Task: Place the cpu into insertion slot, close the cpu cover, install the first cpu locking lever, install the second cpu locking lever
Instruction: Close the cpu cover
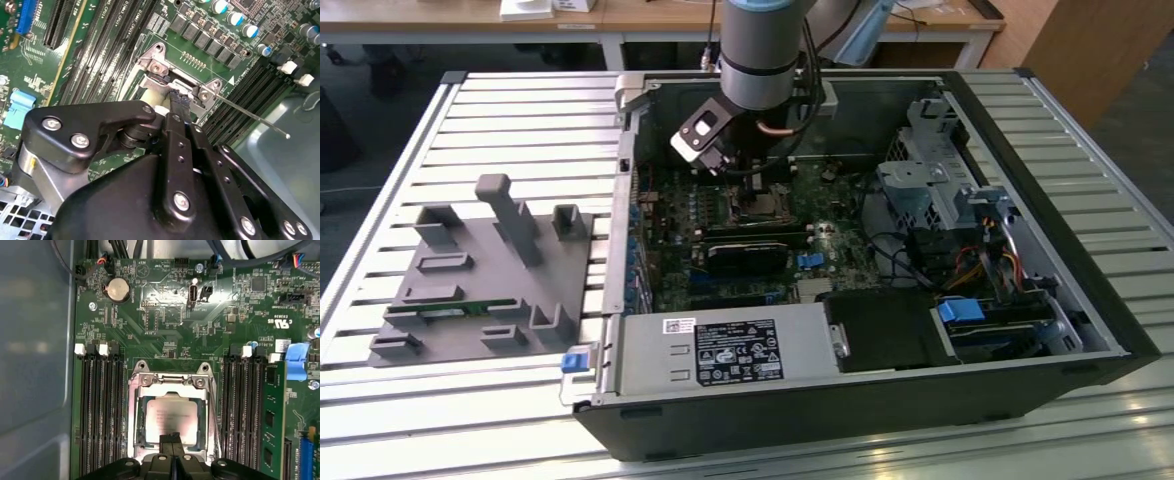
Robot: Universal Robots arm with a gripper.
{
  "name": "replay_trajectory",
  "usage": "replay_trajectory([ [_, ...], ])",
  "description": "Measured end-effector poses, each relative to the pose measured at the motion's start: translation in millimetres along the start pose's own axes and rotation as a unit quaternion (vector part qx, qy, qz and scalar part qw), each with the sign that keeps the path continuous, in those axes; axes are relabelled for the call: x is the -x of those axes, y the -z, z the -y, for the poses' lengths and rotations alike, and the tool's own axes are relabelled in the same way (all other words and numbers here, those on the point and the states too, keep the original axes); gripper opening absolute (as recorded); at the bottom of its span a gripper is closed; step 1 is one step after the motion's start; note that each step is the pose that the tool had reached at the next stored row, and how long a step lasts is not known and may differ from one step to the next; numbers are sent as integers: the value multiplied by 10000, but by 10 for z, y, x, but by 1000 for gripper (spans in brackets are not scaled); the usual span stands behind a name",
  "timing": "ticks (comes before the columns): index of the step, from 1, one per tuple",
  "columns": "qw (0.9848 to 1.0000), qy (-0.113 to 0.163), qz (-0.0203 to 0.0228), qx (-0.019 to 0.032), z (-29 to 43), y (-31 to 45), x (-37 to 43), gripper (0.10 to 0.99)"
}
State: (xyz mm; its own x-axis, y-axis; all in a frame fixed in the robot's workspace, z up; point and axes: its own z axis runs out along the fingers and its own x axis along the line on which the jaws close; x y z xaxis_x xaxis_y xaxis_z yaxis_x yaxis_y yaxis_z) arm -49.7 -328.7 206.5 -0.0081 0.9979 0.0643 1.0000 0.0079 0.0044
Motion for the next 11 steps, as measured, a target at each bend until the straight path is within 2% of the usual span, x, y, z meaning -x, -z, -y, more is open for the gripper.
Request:
replay_trajectory([
  [11,10000,0,0,-1,8,-64,2,106],
])
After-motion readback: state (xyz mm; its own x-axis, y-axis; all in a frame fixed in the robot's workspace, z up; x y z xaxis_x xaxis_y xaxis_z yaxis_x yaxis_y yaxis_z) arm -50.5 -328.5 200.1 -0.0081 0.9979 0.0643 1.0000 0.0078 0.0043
